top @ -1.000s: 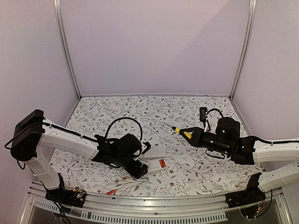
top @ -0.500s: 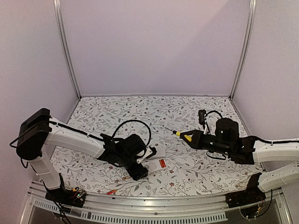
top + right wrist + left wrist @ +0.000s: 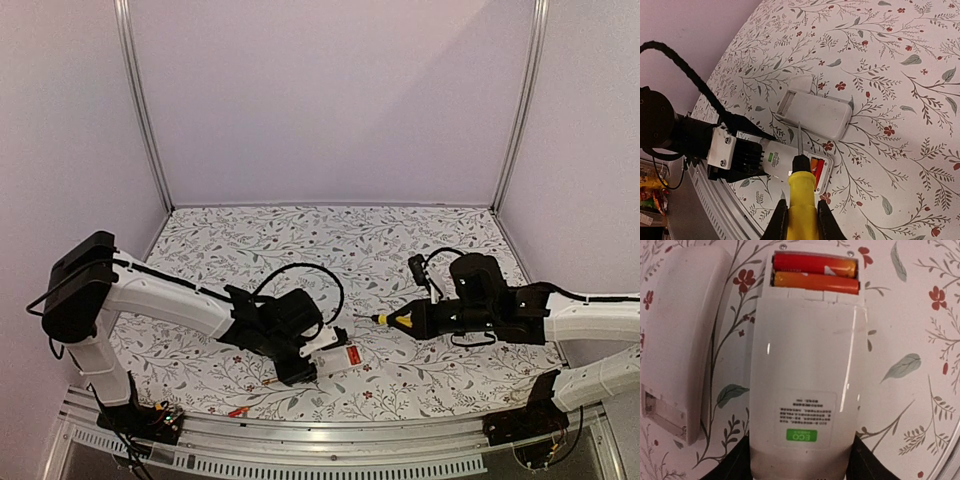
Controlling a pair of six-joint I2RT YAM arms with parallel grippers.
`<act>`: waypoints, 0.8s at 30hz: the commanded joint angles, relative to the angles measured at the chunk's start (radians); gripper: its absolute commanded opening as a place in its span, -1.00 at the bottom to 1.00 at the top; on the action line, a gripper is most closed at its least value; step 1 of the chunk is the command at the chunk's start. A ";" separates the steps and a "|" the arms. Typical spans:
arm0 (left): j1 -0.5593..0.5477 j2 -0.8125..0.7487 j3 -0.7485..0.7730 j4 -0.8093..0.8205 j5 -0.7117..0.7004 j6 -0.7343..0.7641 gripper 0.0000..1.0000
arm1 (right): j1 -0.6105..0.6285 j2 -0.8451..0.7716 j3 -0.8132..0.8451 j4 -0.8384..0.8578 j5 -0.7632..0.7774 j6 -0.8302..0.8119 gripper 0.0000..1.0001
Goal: Unload the batteries from the remote control
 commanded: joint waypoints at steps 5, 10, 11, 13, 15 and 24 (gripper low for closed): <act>-0.060 -0.035 -0.045 0.018 0.112 0.139 -0.29 | 0.028 0.002 0.076 -0.266 -0.120 -0.113 -1.00; -0.069 -0.034 -0.065 0.006 0.111 0.182 -0.30 | 0.077 0.049 0.142 -0.388 -0.079 -0.139 -1.00; -0.069 -0.030 -0.065 0.002 0.111 0.190 -0.30 | 0.089 0.059 0.154 -0.412 -0.075 -0.143 -1.00; -0.070 -0.023 -0.064 -0.004 0.111 0.203 -0.31 | 0.108 0.071 0.171 -0.448 -0.071 -0.154 -1.00; -0.071 -0.022 -0.061 -0.009 0.111 0.211 -0.32 | 0.118 0.083 0.180 -0.467 -0.075 -0.162 -1.00; -0.096 -0.040 -0.086 -0.007 0.093 0.243 -0.35 | 0.132 0.109 0.212 -0.527 -0.047 -0.195 -1.00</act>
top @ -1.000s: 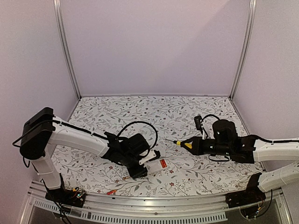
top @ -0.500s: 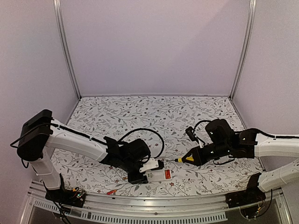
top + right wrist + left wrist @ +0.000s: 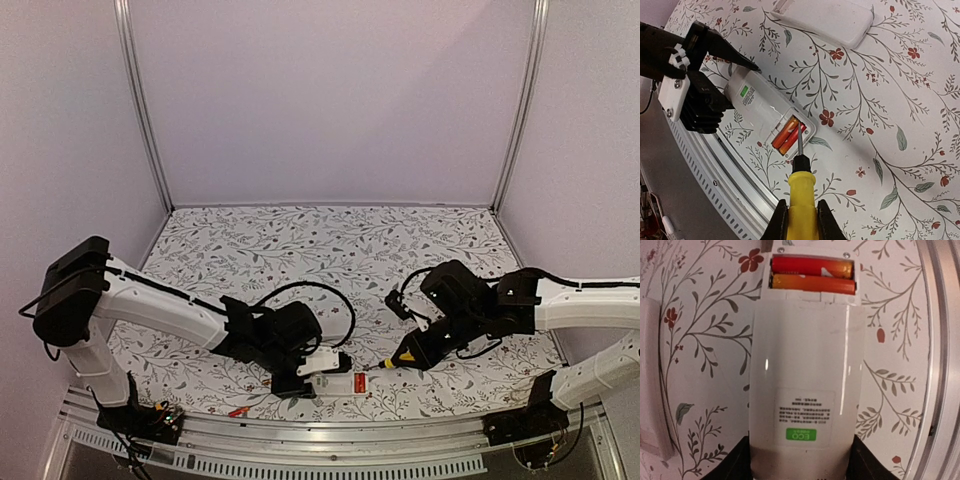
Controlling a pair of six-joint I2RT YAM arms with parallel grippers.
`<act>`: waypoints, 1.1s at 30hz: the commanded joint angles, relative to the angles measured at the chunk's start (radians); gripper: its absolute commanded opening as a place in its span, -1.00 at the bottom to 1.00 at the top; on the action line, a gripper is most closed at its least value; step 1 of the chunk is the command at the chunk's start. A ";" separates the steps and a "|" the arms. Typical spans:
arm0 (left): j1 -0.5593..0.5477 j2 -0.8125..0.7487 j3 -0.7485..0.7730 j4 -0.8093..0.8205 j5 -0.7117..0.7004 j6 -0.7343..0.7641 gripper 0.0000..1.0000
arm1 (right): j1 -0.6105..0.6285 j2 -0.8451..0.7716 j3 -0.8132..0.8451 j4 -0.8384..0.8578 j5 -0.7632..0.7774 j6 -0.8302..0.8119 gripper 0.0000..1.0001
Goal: Unload the batteries from the remote control
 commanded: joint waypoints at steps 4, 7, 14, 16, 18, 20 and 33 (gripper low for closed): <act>-0.050 0.003 -0.036 -0.043 -0.008 0.046 -0.37 | 0.008 0.002 0.022 -0.034 0.027 -0.035 -1.00; -0.057 0.008 -0.036 -0.043 -0.014 0.047 -0.38 | 0.008 0.004 0.023 -0.021 0.005 -0.050 -1.00; -0.059 0.013 -0.034 -0.045 -0.029 0.045 -0.40 | 0.010 0.001 0.023 -0.031 -0.009 -0.073 -1.00; -0.060 0.016 -0.033 -0.046 -0.030 0.045 -0.41 | 0.011 -0.001 0.022 -0.035 -0.015 -0.074 -1.00; -0.059 0.020 -0.032 -0.047 -0.034 0.045 -0.41 | 0.013 -0.003 0.020 -0.038 -0.020 -0.075 -1.00; -0.059 0.023 -0.030 -0.047 -0.036 0.043 -0.42 | 0.017 -0.007 0.020 -0.037 -0.030 -0.076 -1.00; -0.059 0.024 -0.030 -0.047 -0.047 0.040 -0.44 | 0.027 -0.015 0.012 -0.049 0.012 -0.073 -1.00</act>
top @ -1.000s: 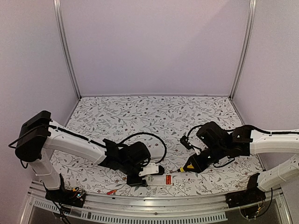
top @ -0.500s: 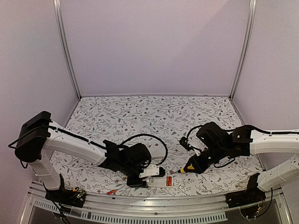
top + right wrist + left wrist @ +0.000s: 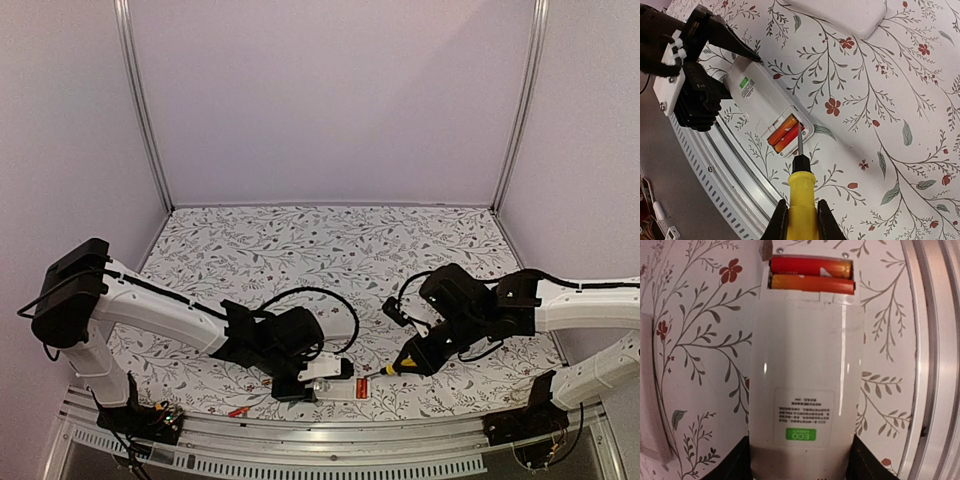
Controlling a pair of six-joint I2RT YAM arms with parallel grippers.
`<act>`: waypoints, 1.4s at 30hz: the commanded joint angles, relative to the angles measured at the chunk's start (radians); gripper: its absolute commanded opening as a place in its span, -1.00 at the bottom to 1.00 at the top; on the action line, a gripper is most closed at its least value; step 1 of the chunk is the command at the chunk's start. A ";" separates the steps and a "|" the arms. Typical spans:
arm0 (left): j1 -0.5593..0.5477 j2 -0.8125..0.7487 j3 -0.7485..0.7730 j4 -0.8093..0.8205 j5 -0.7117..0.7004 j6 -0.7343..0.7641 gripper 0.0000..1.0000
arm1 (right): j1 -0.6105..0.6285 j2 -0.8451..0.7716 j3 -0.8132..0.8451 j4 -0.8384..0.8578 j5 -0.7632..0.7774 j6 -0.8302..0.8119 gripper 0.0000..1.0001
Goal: Unload the batteries from the remote control
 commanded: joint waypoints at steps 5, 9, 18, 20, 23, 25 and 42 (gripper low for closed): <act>-0.023 0.029 -0.025 -0.050 -0.024 0.013 -0.44 | 0.015 -0.009 0.010 -0.024 0.038 -0.003 -1.00; -0.023 0.028 -0.025 -0.050 -0.026 0.014 -0.45 | 0.017 -0.009 0.011 -0.022 0.048 -0.002 -1.00; -0.023 0.027 -0.024 -0.050 -0.028 0.014 -0.46 | 0.025 0.010 0.010 -0.025 0.039 -0.008 -1.00; -0.024 0.026 -0.025 -0.050 -0.029 0.015 -0.46 | 0.029 0.019 0.010 -0.023 0.034 -0.007 -1.00; -0.023 0.027 -0.025 -0.050 -0.030 0.016 -0.46 | 0.039 0.037 0.014 -0.027 0.031 -0.011 -1.00; -0.023 0.028 -0.025 -0.050 -0.032 0.017 -0.46 | 0.045 0.051 0.017 -0.030 0.027 -0.012 -1.00; -0.023 0.035 -0.024 -0.049 -0.053 0.017 -0.47 | 0.037 0.129 -0.006 0.119 -0.152 0.068 -1.00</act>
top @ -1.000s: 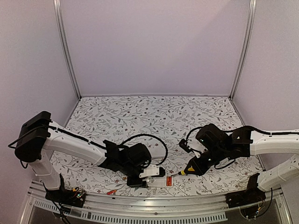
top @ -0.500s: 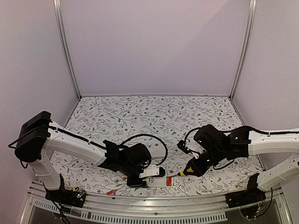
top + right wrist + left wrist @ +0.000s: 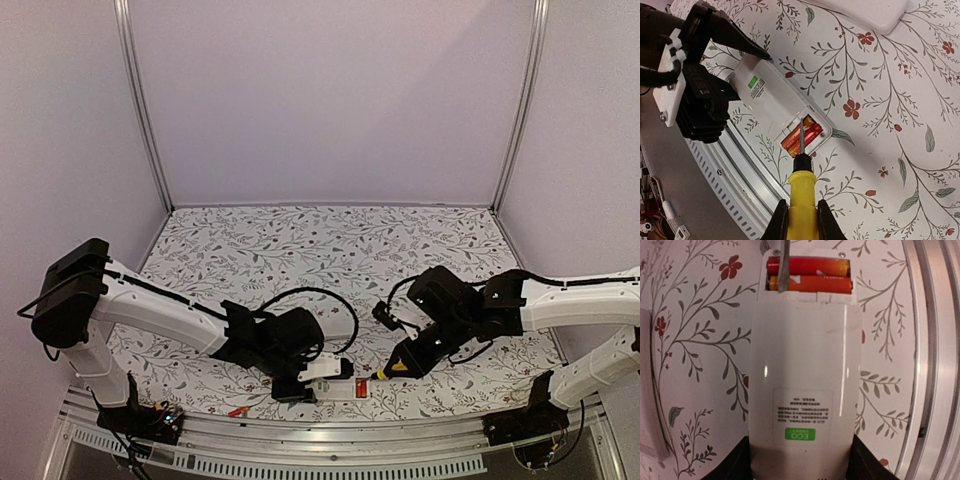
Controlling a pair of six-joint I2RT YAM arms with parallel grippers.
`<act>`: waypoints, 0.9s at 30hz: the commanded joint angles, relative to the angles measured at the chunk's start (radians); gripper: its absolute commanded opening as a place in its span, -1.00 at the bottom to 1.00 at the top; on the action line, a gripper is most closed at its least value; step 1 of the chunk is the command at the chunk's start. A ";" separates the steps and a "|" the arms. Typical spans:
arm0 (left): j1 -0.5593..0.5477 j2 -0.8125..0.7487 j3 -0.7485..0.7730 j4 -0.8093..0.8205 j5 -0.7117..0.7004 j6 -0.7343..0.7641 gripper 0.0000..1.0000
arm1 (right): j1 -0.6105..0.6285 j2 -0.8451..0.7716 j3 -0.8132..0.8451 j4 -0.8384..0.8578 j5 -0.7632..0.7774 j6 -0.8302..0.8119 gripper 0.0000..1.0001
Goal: Unload the batteries from the remote control
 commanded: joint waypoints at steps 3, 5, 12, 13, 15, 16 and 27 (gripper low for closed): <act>-0.020 0.038 -0.023 -0.045 -0.063 0.036 -0.47 | -0.015 0.043 -0.031 0.071 -0.136 0.055 -1.00; -0.020 0.043 -0.024 -0.044 -0.095 0.033 -0.47 | -0.019 0.025 -0.020 0.057 -0.114 0.057 -1.00; -0.014 0.038 -0.018 -0.027 -0.191 0.015 -0.48 | -0.030 -0.054 0.082 -0.050 0.037 0.089 -1.00; -0.015 0.030 -0.021 -0.023 -0.194 0.016 -0.48 | -0.030 -0.053 0.094 -0.072 0.050 0.091 -1.00; -0.014 0.015 -0.026 -0.017 -0.199 0.023 -0.47 | -0.029 -0.056 0.096 -0.095 0.054 0.069 -1.00; -0.014 0.008 -0.030 -0.014 -0.201 0.031 -0.47 | -0.029 -0.060 0.091 -0.103 0.064 0.057 -1.00; -0.006 0.025 -0.022 -0.029 -0.358 0.013 0.45 | -0.041 -0.058 0.096 -0.134 0.108 0.015 -1.00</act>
